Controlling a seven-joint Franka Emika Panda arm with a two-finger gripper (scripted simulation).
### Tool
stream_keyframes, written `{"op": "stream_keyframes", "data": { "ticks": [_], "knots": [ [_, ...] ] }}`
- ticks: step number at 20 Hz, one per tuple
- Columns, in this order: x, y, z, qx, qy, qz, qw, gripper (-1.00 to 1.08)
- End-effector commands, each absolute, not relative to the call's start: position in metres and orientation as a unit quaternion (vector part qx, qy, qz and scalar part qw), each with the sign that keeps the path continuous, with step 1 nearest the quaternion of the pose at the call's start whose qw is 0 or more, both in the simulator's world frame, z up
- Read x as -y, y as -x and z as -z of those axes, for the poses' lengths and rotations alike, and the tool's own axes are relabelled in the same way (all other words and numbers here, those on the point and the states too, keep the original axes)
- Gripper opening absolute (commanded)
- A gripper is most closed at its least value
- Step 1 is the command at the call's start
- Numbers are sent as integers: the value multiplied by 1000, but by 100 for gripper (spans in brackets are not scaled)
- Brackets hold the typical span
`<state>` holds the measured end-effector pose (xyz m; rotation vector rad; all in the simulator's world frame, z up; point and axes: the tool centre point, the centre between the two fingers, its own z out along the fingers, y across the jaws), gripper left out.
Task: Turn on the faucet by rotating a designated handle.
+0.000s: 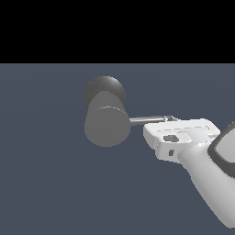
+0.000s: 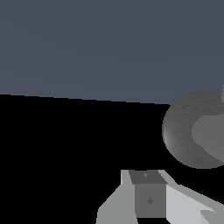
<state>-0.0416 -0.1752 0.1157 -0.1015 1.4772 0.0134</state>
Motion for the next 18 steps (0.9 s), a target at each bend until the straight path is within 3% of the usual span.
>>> {"op": "stream_keyframes", "data": {
  "ticks": [1, 18],
  "knots": [
    [167, 42, -113, -676, 48, -14, 736, -100],
    [125, 57, -74, -706, 43, -50, 705, -100]
  ]
}}
